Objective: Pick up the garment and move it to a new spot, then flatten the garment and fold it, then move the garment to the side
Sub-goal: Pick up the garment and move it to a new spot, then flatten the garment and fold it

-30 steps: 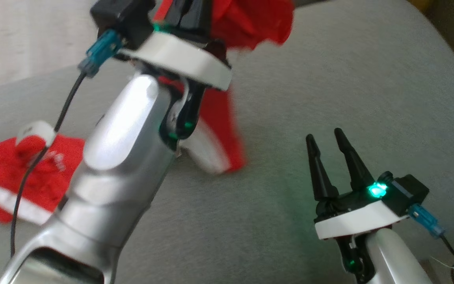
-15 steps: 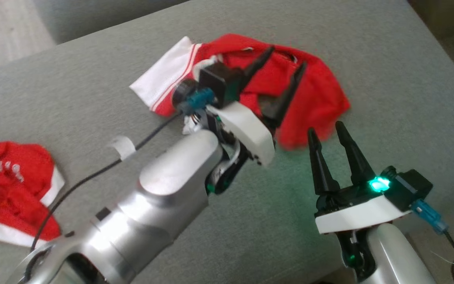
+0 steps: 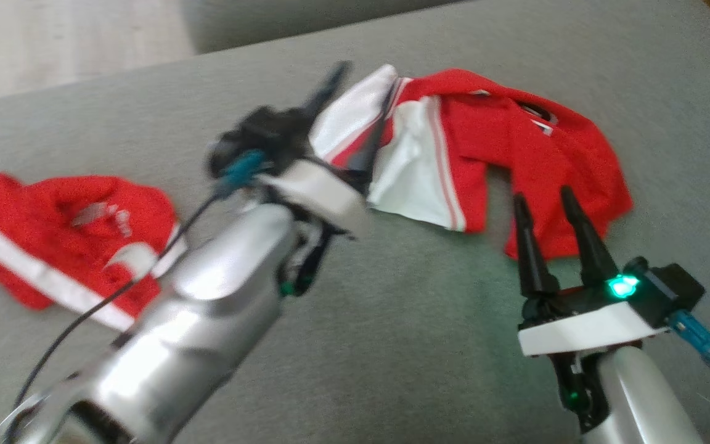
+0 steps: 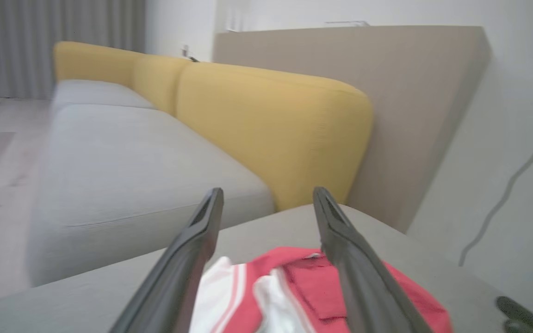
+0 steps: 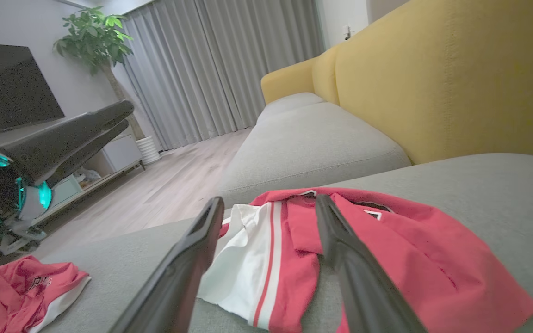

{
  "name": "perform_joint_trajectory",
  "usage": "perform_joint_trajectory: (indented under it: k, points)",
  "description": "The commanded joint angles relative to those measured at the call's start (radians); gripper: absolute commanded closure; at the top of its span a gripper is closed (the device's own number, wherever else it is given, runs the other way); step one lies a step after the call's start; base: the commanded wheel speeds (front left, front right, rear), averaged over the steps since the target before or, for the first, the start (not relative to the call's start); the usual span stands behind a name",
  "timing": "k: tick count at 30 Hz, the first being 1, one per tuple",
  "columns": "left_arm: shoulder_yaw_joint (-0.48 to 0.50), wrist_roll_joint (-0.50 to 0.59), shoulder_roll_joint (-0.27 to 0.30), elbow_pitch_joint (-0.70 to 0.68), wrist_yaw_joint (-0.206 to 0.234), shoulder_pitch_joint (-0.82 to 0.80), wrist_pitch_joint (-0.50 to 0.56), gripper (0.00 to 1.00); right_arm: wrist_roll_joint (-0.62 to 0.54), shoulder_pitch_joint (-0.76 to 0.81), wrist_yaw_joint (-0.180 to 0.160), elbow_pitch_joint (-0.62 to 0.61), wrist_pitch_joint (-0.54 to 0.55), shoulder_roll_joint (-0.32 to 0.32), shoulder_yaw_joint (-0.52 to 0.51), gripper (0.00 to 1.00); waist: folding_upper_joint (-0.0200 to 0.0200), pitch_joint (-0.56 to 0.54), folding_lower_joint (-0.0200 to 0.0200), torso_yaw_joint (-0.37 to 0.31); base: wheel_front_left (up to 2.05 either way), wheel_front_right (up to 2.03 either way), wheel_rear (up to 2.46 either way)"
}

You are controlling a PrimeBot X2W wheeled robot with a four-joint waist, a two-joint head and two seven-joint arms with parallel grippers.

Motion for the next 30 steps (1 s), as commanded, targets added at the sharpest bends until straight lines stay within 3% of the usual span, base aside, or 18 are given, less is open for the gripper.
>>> perform_joint_trajectory:
  k: [1, 7, 11, 19, 26, 30]
  points:
    - [0.039, 0.007, 0.028, -0.025, 0.006, -0.005, -0.010, 0.00, -0.006, -0.001, -0.001, -0.028, -0.011, -0.004, 0.016, 0.00, 0.0000, -0.033, 0.0000, 0.050, 0.00, 0.00, 0.00]
    - [0.191, 0.094, 0.142, -0.162, 0.066, 0.189, -0.015, 0.00, -0.032, 0.036, -0.001, -0.022, -0.011, -0.004, -0.022, 0.00, 0.0000, -0.067, 0.0000, 0.134, 0.00, 0.00, 0.00]
    - [0.312, 0.143, 0.163, -0.271, 0.081, 0.370, -0.016, 0.00, -0.046, 0.057, -0.001, -0.017, -0.011, -0.004, -0.037, 0.00, 0.0000, -0.081, 0.0000, 0.170, 0.00, 0.00, 0.00]
    - [0.480, 0.281, 0.105, -0.361, 0.075, 0.628, -0.016, 0.00, -0.065, 0.084, -0.001, -0.006, -0.011, -0.004, -0.047, 0.00, 0.0000, -0.102, 0.0000, 0.198, 0.00, 0.00, 0.00]
    - [0.545, 0.363, 0.037, -0.352, 0.015, 0.655, -0.016, 0.00, -0.105, 0.077, -0.001, 0.012, -0.011, -0.004, -0.041, 0.00, 0.0000, -0.101, 0.0000, 0.233, 0.00, 0.00, 0.00]
    - [0.566, 0.393, 0.012, -0.332, -0.016, 0.652, -0.016, 0.00, -0.180, 0.032, -0.001, 0.110, -0.011, -0.004, -0.024, 0.00, 0.0000, -0.080, 0.0000, 0.254, 0.00, 0.00, 0.00]
